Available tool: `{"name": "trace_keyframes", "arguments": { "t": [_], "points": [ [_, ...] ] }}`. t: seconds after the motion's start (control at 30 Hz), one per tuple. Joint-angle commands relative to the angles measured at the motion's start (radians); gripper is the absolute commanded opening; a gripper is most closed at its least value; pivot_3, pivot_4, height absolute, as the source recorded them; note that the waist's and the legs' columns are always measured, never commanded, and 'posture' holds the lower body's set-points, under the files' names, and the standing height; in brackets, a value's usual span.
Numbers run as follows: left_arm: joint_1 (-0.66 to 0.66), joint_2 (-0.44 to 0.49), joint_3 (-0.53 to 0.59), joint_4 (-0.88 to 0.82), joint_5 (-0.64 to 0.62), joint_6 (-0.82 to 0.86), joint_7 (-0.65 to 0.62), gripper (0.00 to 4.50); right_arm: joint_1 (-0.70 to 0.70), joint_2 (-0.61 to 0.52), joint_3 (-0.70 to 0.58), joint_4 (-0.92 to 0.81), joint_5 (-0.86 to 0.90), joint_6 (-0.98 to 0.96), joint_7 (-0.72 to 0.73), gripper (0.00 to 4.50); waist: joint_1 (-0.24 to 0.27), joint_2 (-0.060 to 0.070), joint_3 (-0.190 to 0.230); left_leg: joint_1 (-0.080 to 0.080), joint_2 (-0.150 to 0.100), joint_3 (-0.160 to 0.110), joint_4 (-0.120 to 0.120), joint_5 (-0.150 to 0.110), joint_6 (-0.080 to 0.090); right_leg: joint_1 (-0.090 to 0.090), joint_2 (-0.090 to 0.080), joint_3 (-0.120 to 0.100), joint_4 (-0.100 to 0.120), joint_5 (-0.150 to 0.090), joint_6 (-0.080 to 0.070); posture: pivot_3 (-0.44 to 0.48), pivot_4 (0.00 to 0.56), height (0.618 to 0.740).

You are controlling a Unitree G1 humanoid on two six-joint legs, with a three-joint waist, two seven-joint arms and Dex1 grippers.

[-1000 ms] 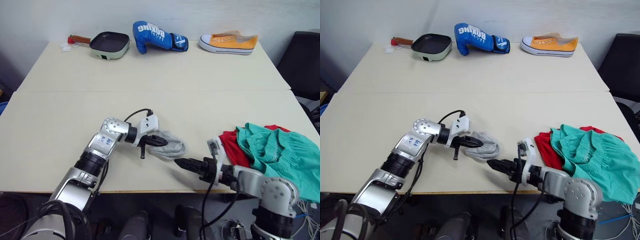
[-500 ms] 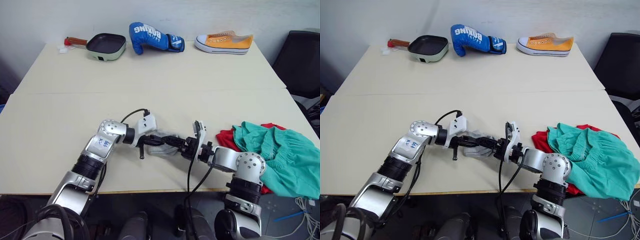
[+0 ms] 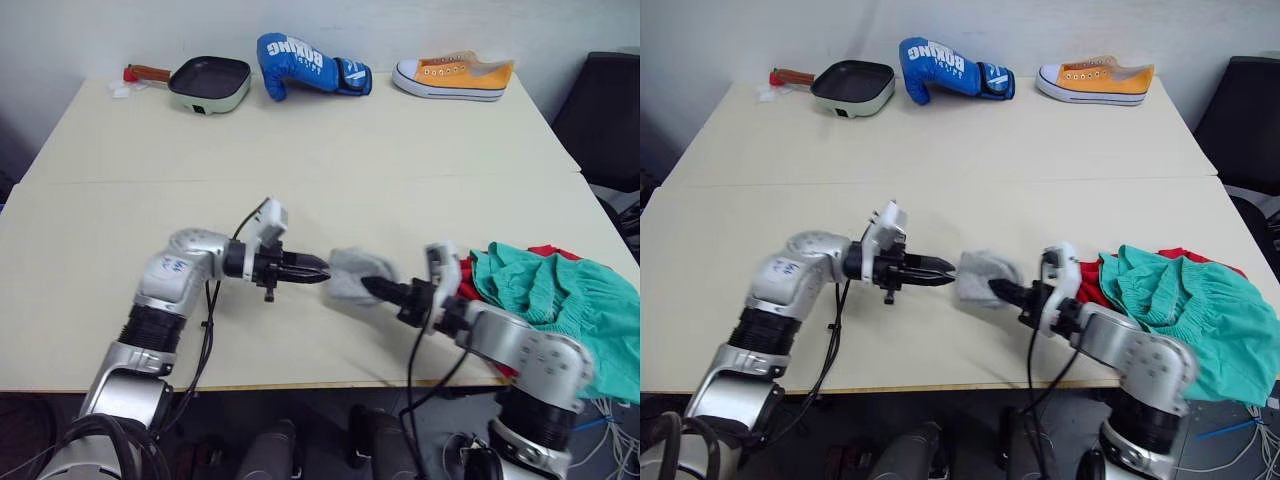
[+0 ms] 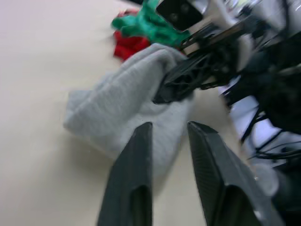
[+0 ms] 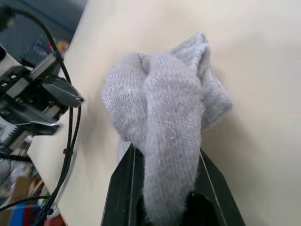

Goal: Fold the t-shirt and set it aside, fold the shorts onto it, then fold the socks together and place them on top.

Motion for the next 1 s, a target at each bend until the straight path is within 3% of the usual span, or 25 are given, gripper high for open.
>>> {"name": "trace_keyframes", "arguments": {
  "t": [0.03, 0.13, 0.23, 0.27, 0.4, 0.6, 0.63, 0.77, 0.93, 1.0],
  "points": [
    [-0.066, 0.022, 0.046, -0.063, -0.129, 0.111, -0.055, 2.58, 0.141, -0.224, -0.148, -0.114, 0.455, -0.204, -0.186, 0.07, 0.008, 0.002, 0.001, 0.000, 0.000, -0.001, 0.001, 0.000, 0.000, 0.003, 0.000, -0.001, -0.003, 0.000, 0.000, 0.000, 0.150, 0.740],
    [-0.086, 0.001, 0.045, -0.083, -0.162, 0.117, -0.053, 3.53, 0.385, -0.477, -0.363, -0.094, 0.737, -0.394, -0.261, 0.07, 0.023, 0.004, 0.003, 0.004, -0.001, 0.000, 0.000, 0.000, 0.001, 0.010, -0.001, 0.000, -0.011, 0.002, 0.003, 0.000, 0.150, 0.740],
    [-0.073, -0.004, 0.013, -0.104, -0.157, 0.080, -0.081, 4.48, 0.630, -0.569, -0.565, 0.007, 0.767, -0.433, -0.245, 0.07, 0.025, 0.000, 0.004, 0.007, 0.000, 0.001, 0.000, 0.001, 0.002, 0.014, 0.001, 0.000, -0.014, 0.002, 0.004, 0.000, 0.150, 0.740],
    [-0.069, -0.010, 0.004, -0.104, -0.151, 0.066, -0.083, 4.48, 0.691, -0.576, -0.590, 0.038, 0.752, -0.441, -0.256, 0.07, 0.026, 0.000, 0.004, 0.008, 0.000, 0.001, 0.000, 0.001, 0.002, 0.015, 0.001, 0.000, -0.014, 0.002, 0.004, 0.000, 0.150, 0.740],
    [-0.068, -0.024, -0.019, -0.081, -0.126, 0.017, -0.080, 4.50, 0.769, -0.565, -0.534, 0.116, 0.678, -0.506, -0.226, 0.07, 0.018, -0.001, 0.005, 0.009, 0.001, 0.003, 0.000, 0.001, 0.003, 0.019, 0.001, 0.003, -0.016, 0.003, 0.005, 0.000, 0.150, 0.740],
    [-0.080, -0.048, -0.037, -0.037, -0.111, -0.019, -0.067, 4.50, 0.564, -0.540, -0.282, 0.319, 0.382, -0.633, -0.257, 0.07, 0.021, 0.000, 0.005, 0.017, 0.001, 0.004, -0.001, 0.000, 0.003, 0.020, 0.001, 0.005, -0.015, 0.003, 0.005, 0.000, 0.150, 0.740],
    [-0.081, -0.050, -0.041, -0.031, -0.107, -0.025, -0.066, 4.50, 0.547, -0.531, -0.260, 0.355, 0.352, -0.637, -0.240, 0.80, 0.024, 0.000, 0.005, 0.016, 0.001, 0.004, -0.001, 0.000, 0.003, 0.020, 0.001, 0.005, -0.015, 0.003, 0.005, 0.000, 0.150, 0.740],
    [-0.095, -0.044, -0.037, 0.011, -0.099, -0.017, -0.055, 4.50, 0.553, -0.518, -0.244, 0.428, 0.257, -0.636, -0.163, 2.10, 0.046, 0.002, 0.005, 0.014, 0.001, 0.001, -0.002, 0.000, 0.003, 0.019, 0.002, 0.001, -0.014, 0.002, 0.004, 0.000, 0.150, 0.740],
    [-0.102, 0.014, -0.020, 0.049, -0.112, 0.031, -0.090, 4.50, 0.714, -0.571, -0.301, 0.290, 0.136, -0.610, -0.008, 3.83, 0.051, 0.002, 0.004, 0.011, 0.000, 0.001, 0.000, 0.001, 0.004, 0.019, 0.001, 0.000, -0.016, 0.004, 0.007, 0.000, 0.150, 0.740],
    [-0.094, 0.052, -0.021, 0.054, -0.105, 0.033, -0.113, 4.50, 0.827, -0.610, -0.360, 0.197, -0.008, -0.671, 0.115, 4.47, 0.051, 0.002, 0.004, 0.012, 0.000, 0.001, 0.000, 0.001, 0.004, 0.020, 0.001, 0.001, -0.017, 0.004, 0.007, 0.000, 0.150, 0.740]
  ]
}}
